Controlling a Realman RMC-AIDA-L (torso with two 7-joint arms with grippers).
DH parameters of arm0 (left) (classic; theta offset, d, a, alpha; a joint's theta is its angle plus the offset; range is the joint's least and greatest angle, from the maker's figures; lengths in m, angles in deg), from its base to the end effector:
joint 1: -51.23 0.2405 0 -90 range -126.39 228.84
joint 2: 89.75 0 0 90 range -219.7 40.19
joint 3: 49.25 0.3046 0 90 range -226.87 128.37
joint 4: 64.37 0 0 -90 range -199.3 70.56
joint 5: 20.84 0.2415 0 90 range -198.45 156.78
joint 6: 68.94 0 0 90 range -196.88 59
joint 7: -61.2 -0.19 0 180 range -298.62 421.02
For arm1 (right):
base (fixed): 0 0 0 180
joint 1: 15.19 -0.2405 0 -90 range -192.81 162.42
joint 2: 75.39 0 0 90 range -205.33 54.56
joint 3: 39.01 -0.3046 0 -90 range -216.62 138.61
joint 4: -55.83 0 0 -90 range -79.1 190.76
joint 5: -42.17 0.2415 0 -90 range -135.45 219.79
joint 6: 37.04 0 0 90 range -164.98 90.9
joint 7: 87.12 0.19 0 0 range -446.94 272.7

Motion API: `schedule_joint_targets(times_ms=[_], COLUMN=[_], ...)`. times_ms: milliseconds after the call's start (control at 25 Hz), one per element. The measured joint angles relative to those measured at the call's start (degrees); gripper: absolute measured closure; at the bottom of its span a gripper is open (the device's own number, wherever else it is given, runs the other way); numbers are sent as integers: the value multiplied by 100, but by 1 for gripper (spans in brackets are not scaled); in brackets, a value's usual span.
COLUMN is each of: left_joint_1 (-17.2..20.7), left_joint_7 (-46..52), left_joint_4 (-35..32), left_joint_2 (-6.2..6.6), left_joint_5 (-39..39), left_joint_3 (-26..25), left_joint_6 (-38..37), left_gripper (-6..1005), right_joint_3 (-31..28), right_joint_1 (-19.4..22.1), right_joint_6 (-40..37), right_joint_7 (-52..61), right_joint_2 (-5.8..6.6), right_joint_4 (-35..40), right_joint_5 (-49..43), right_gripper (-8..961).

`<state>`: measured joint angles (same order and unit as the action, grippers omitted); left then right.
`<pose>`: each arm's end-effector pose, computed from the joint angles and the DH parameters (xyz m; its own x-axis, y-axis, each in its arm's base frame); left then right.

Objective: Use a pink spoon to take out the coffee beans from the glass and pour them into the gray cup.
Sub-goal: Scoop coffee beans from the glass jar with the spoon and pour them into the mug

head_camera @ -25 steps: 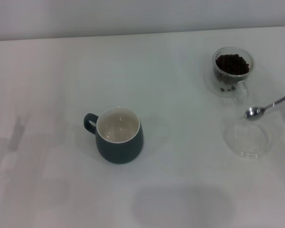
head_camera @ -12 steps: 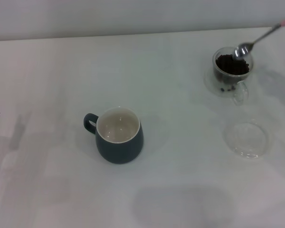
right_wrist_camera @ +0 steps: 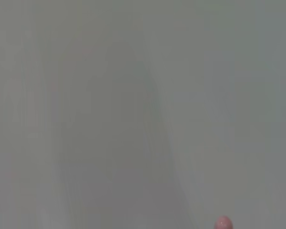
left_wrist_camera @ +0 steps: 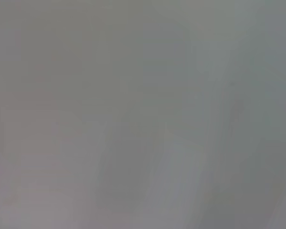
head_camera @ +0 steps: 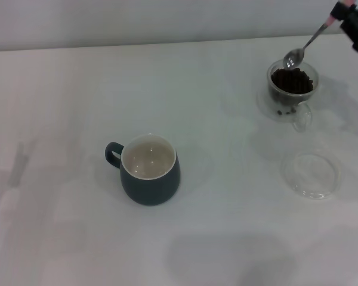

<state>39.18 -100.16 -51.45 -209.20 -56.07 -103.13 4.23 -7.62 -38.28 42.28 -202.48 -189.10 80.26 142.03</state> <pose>-0.4096 0.3250 -0.0696 0.5749 -0.0055 0.8182 0.8069 -0.1622 -0.5681 0.3766 0.4125 0.0465 0.5249 -0.0726 -0.8481 -0.7505 -0.5095 -0.4209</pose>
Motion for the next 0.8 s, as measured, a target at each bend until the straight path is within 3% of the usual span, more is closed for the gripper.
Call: schedule_joint_targets(times_ms=[200, 800], left_joint_1=[-18, -93], left_joint_7=[0, -23], left_joint_4=[9, 9], left_joint_2=[0, 0], left_joint_5=[-10, -10], left_joint_3=[0, 0], left_joint_6=[5, -7], left_gripper=[224, 225], right_joint_3=[11, 191], right_joint_1=[-25, -81], right_joint_6=[-506, -1279], right_joint_7=[-369, -576], right_joint_2=[-138, -146], right_joint_4=[54, -24], right_joint_5=[-59, -75], right_gripper=[815, 815])
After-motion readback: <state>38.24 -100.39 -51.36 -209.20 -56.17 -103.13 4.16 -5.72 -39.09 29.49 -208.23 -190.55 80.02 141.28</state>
